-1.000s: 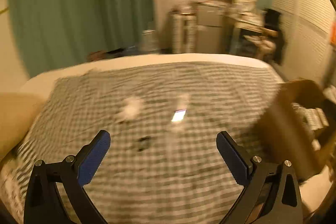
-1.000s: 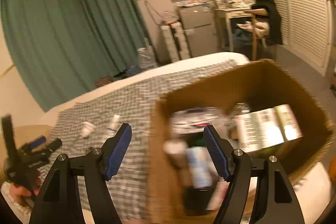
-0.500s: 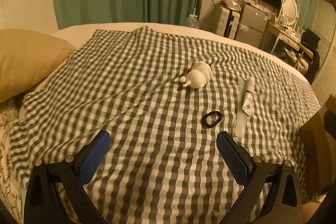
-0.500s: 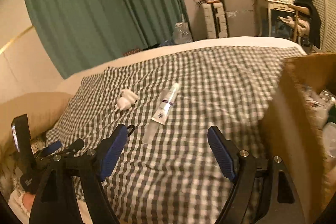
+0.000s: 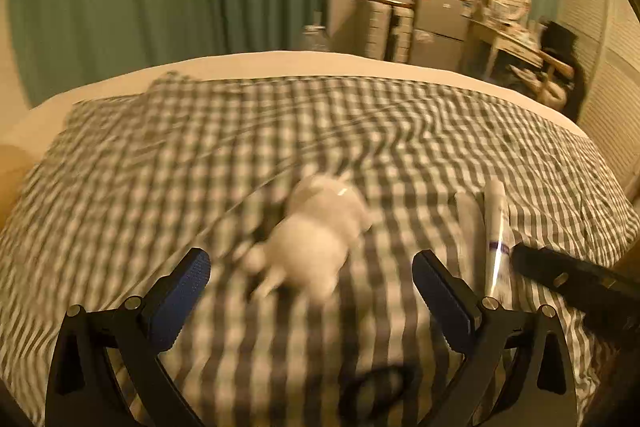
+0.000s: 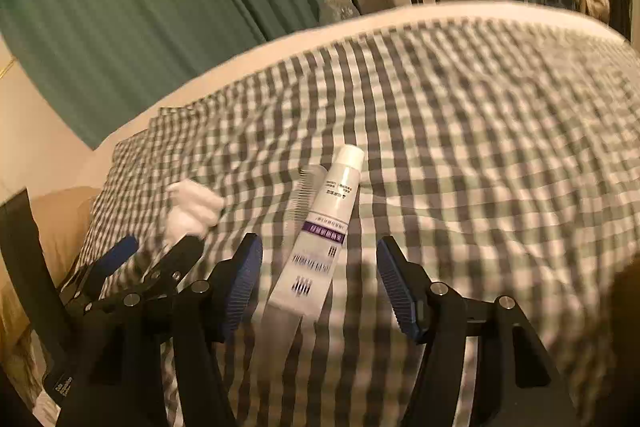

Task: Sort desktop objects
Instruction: 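Grasp the white figurine with the left tool while the right tool grasps the white cream tube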

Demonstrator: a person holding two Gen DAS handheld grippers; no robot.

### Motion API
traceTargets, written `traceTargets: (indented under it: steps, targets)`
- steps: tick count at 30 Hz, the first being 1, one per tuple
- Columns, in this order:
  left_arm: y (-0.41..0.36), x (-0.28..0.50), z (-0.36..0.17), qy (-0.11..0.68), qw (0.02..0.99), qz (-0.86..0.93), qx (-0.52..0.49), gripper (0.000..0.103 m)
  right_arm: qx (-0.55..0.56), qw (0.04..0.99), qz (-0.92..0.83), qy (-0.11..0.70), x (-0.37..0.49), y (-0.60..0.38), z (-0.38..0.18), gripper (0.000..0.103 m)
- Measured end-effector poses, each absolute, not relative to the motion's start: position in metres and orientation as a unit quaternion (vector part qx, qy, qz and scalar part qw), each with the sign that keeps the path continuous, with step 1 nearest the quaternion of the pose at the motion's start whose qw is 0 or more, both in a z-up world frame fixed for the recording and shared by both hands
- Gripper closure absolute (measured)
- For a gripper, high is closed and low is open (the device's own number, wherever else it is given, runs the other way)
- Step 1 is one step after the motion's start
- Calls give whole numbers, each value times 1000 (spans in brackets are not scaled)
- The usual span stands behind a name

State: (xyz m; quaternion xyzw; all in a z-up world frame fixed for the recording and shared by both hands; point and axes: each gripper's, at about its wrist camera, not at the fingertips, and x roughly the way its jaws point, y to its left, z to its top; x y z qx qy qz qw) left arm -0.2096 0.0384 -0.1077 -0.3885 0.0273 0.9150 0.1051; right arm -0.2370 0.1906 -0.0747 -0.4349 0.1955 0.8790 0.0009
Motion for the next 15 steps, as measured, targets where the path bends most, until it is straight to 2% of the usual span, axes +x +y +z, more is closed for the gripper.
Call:
traceTargets:
  steps: [4,6,7,8,13,15]
  targets:
    - [39,-233,-122,12,121,909,-399,1,-441,-1,878,186,-252,187,-87,51]
    - [35,-239,-124,-4,127,907,-402,19,-443,-2,880,172,-253,185,-89,70]
    - [32,-240,-125,-5,124,906,-405,37,-442,-1,881,170,-252,185,-89,72]
    - [30,-241,-125,-2,118,906,-406,45,-440,-6,880,176,-250,187,-88,74]
    - [13,-221,-111,-6,97,913,-396,45,-422,-21,892,163,-233,187,-69,78]
    - [3,-209,-102,-17,91,912,-399,45,-417,-28,894,160,-224,186,-59,83]
